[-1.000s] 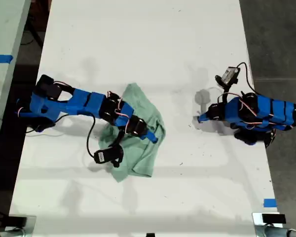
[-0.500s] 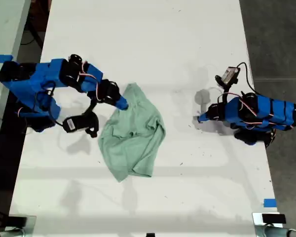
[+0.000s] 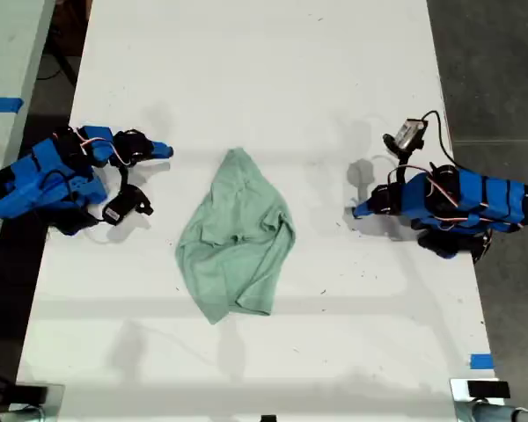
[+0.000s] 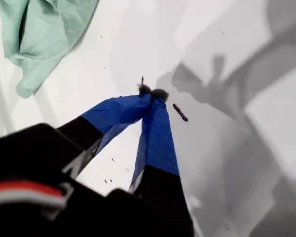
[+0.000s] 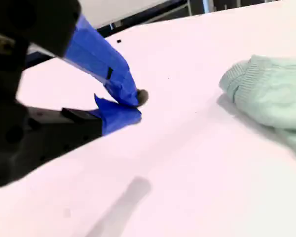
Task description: Fold t shirt
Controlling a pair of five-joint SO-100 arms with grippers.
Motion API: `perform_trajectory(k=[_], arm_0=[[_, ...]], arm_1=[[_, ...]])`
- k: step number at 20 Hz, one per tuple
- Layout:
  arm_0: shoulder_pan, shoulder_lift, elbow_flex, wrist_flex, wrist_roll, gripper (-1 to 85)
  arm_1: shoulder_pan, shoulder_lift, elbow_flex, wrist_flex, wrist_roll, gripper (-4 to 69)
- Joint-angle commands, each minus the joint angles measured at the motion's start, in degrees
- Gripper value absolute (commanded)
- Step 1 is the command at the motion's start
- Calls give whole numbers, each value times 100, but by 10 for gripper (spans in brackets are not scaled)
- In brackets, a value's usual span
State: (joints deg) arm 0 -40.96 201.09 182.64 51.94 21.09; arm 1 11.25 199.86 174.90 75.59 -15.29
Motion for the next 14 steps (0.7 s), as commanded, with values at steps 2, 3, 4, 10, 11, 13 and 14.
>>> perform_trajectory(k=[2,3,4,10,11,13,14], arm_0=[[26,501,404,88,-105,-3],[105,501,422,105,-141,-3],[211,501,413,158,-193,-3],[334,501,396,202,-229,-3],[334,501,396,211,-229,-3],[343,501,396,211,-229,-3],[343,501,396,211,-229,-3]], arm_1=[[0,70,343,9,-53,-12],[-9,70,343,9,-53,-12],[-18,70,343,9,-53,-12],[-53,70,343,9,-18,-12],[-62,70,343,9,-9,-12],[-79,70,343,9,0,-12],[-79,70,343,9,0,-12]])
